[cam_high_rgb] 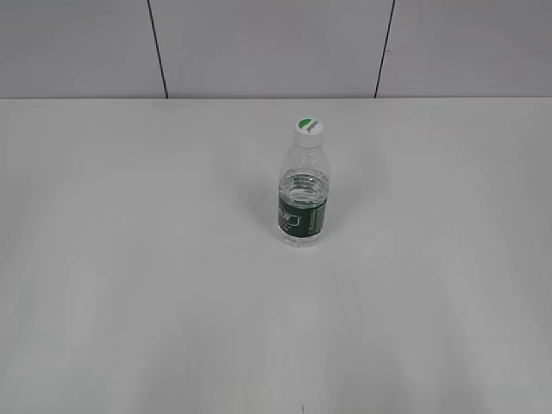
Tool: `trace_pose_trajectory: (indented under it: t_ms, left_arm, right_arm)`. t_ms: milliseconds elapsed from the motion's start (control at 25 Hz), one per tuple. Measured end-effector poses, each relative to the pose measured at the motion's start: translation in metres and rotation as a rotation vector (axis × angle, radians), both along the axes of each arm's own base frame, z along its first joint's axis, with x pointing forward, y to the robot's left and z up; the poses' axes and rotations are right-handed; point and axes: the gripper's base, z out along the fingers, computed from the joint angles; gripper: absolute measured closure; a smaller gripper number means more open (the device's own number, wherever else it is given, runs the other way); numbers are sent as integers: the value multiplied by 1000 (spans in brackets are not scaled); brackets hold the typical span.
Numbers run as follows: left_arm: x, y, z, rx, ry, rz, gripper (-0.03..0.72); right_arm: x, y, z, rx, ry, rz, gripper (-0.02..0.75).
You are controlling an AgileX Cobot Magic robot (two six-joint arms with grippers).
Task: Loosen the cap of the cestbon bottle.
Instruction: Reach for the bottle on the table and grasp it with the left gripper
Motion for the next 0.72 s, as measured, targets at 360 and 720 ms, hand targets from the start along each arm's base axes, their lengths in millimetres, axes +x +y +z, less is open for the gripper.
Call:
trace_pose_trajectory:
  t_ms: [360,720]
  left_arm:
    - [17,-6,58,-94,-334,-50,127]
    - [101,-2,90,-44,-382,-29,127]
  right_arm:
    - [0,0,0,0,0,0,226]
    - [0,0,0,0,0,0,226]
